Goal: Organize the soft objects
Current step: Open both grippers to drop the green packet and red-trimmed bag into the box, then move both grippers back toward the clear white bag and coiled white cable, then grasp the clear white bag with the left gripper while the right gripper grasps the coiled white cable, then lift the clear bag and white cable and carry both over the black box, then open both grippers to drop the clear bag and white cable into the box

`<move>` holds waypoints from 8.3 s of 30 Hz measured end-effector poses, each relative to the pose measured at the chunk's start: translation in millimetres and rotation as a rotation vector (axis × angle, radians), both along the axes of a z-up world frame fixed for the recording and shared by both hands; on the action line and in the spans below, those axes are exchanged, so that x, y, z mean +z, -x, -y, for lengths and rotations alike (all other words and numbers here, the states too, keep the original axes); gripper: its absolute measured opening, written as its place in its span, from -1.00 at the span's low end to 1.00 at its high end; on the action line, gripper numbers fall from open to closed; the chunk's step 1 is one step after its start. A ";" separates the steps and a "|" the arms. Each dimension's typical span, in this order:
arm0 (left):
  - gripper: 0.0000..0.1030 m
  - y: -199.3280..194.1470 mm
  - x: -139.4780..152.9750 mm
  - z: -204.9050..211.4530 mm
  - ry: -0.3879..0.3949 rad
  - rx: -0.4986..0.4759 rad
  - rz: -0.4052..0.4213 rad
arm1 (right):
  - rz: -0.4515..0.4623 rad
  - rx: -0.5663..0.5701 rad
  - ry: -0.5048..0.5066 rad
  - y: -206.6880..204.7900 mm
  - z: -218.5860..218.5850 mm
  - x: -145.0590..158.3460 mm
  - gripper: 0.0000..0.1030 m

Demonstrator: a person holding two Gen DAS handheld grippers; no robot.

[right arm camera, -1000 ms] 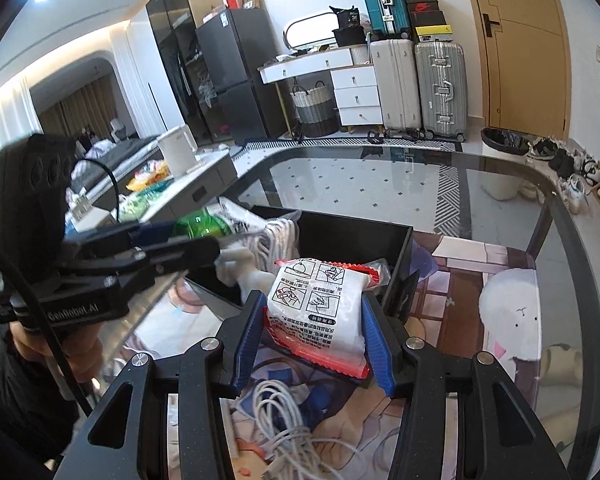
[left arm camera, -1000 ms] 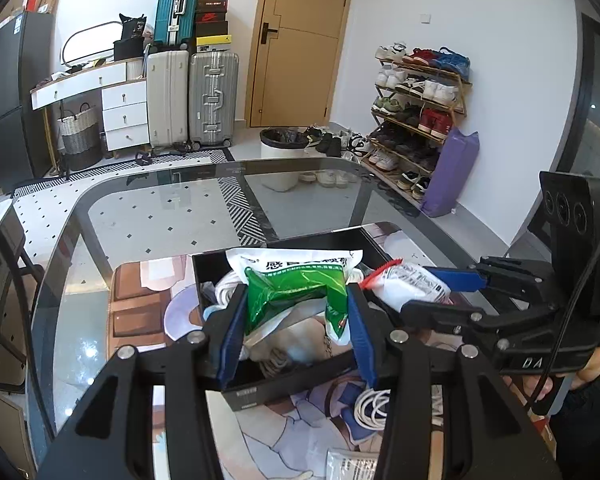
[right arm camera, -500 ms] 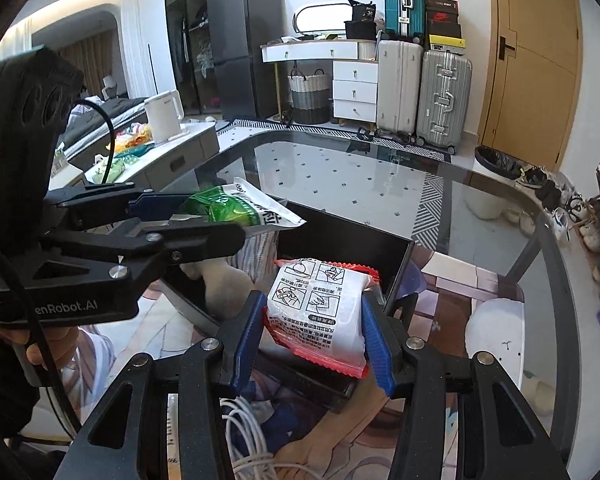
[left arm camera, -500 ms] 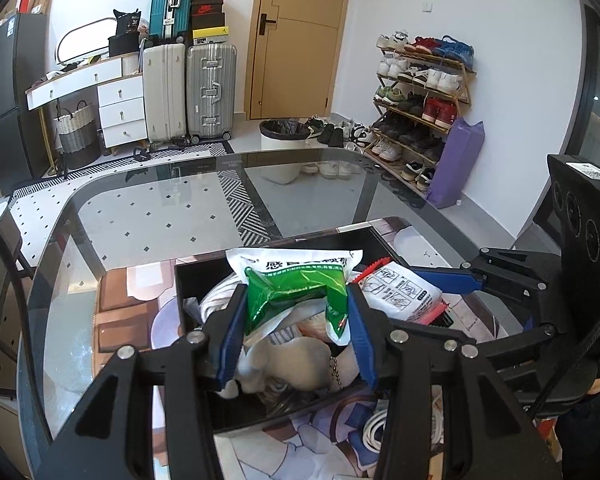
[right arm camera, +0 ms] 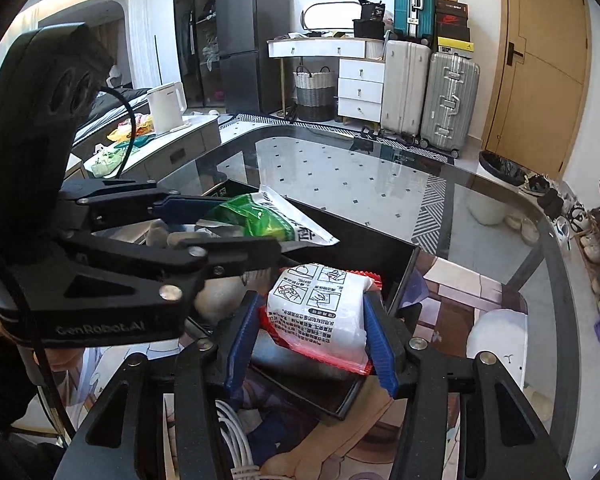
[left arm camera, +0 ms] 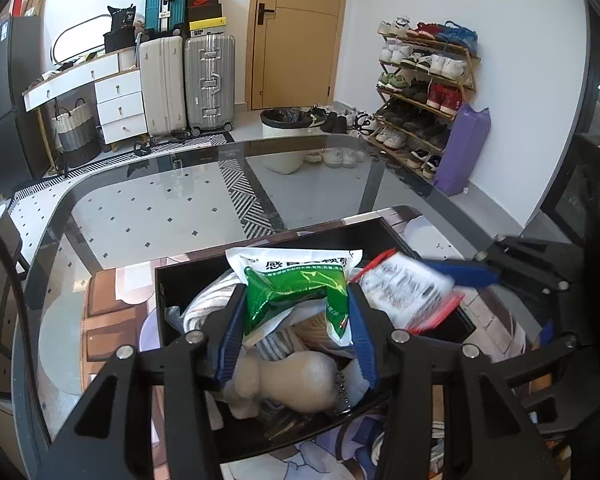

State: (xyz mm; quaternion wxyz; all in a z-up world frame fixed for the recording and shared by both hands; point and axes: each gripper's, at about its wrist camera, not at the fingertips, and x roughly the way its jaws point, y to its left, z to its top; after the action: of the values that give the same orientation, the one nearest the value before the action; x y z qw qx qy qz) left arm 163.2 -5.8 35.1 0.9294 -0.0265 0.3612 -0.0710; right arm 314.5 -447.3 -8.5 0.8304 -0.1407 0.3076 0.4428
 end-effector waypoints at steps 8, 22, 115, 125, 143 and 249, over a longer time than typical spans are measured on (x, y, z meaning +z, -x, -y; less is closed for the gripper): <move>0.15 1.1 -0.8 1.8 0.002 -0.004 -0.024 | 0.040 -0.018 -0.021 10.5 19.4 3.8 0.55; 1.00 50.8 12.1 2.6 -0.048 0.013 0.060 | -0.016 -0.078 -0.119 32.9 63.2 -0.9 0.98; -0.32 133.0 -45.2 11.9 -0.044 -0.211 -0.151 | -0.182 -0.071 0.035 58.2 68.7 -76.8 0.26; -0.32 134.4 -38.9 8.1 -0.025 -0.197 -0.134 | -0.174 -0.018 0.032 66.4 66.9 -75.4 -0.04; -0.32 131.8 -38.9 1.1 -0.010 -0.175 -0.136 | -0.160 0.070 0.032 84.4 47.2 -73.2 0.11; 0.91 67.9 4.5 -13.2 -0.051 0.020 0.102 | 0.062 -0.080 -0.117 37.2 40.2 1.1 0.91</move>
State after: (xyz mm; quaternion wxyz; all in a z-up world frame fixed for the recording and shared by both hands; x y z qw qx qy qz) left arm 95.3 7.4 39.7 0.9477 -0.0029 0.3146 -0.0539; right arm 277.2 -487.5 -7.4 0.8634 -0.0930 0.2605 0.4218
